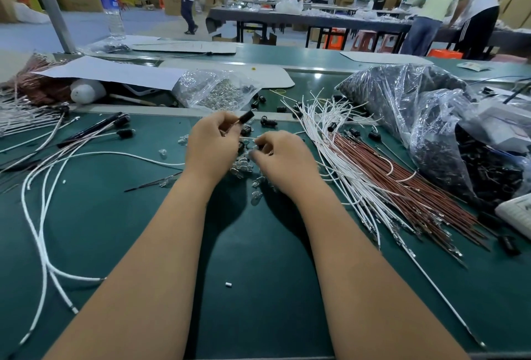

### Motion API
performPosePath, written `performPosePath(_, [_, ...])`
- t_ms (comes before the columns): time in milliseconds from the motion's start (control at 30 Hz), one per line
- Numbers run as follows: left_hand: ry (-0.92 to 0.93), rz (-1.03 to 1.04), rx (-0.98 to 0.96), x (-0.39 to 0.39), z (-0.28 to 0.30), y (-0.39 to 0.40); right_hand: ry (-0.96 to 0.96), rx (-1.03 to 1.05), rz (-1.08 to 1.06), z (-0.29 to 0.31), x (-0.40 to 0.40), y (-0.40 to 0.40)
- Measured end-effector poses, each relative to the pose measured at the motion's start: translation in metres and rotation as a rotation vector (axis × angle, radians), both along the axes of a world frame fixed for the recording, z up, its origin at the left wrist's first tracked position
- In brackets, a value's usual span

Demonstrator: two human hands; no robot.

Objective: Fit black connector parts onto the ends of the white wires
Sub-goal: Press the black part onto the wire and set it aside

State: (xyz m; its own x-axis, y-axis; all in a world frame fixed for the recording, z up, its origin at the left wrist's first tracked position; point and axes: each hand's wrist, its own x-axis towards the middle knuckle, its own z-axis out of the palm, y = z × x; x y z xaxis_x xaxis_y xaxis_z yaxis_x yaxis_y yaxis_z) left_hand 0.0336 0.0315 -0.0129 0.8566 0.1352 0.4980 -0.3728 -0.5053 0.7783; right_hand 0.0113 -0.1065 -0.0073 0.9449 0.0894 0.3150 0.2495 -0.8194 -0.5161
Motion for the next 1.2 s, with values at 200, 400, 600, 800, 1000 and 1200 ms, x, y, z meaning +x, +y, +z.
performPosePath(200, [0.051,0.019,-0.011,0.001,-0.004,0.002,-0.026,-0.198,0.020,-0.003,0.000,0.004])
performPosePath(400, [0.091,-0.059,-0.037,0.000,-0.003,0.001,-0.080,0.067,-0.052,-0.001,0.000,0.004])
performPosePath(600, [0.119,-0.199,-0.190,-0.005,0.002,0.001,0.030,0.938,-0.015,0.011,0.002,-0.014])
performPosePath(800, [0.129,-0.265,-0.187,-0.009,0.005,-0.001,0.082,1.097,0.021,0.013,0.004,-0.016])
performPosePath(1000, [0.134,-0.264,-0.157,-0.011,0.006,-0.002,0.087,1.109,0.048,0.013,0.004,-0.015])
performPosePath(1200, [0.150,-0.265,-0.150,-0.012,0.007,-0.001,0.091,1.094,0.065,0.013,0.003,-0.014])
